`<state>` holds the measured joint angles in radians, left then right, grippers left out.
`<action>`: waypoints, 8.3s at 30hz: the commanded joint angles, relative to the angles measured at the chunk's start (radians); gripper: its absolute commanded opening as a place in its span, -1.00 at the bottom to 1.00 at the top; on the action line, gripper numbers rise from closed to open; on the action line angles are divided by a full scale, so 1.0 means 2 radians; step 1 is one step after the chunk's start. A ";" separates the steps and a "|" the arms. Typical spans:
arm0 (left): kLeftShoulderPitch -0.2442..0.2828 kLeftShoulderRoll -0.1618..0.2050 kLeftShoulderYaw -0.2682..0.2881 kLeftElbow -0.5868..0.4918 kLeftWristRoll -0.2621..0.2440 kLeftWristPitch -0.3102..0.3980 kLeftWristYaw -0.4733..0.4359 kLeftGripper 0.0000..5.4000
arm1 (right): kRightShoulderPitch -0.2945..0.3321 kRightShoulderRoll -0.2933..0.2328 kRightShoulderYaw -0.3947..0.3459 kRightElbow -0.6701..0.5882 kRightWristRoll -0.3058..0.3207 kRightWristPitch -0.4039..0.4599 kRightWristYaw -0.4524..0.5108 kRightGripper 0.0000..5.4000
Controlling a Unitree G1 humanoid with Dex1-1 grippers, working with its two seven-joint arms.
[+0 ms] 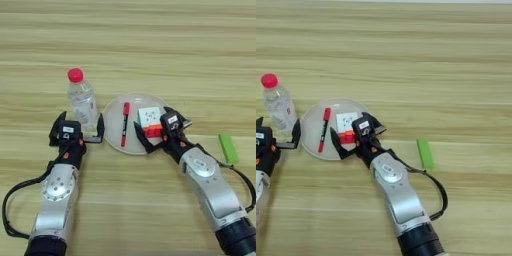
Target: Move the objects on the table
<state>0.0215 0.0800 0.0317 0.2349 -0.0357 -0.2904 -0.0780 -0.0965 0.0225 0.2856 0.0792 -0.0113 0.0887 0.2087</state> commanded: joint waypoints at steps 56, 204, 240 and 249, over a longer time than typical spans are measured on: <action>0.009 -0.007 -0.005 -0.010 0.010 0.004 0.008 1.00 | 0.001 0.001 -0.020 -0.043 0.005 0.028 0.001 0.23; 0.015 -0.021 -0.011 -0.042 0.020 0.017 0.022 1.00 | -0.074 -0.027 0.021 0.087 -0.032 0.006 0.057 0.99; 0.016 -0.024 -0.014 -0.045 0.022 0.021 0.027 1.00 | 0.016 -0.085 0.060 -0.138 0.007 0.302 0.118 0.99; 0.015 -0.023 -0.014 -0.044 0.022 0.021 0.028 1.00 | 0.028 -0.108 0.062 -0.176 0.007 0.325 0.117 0.99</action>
<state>0.0533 0.0327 0.0062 0.1475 -0.0035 -0.2663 -0.0266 -0.0592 -0.1759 0.4085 -0.2704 -0.0019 0.7066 0.4437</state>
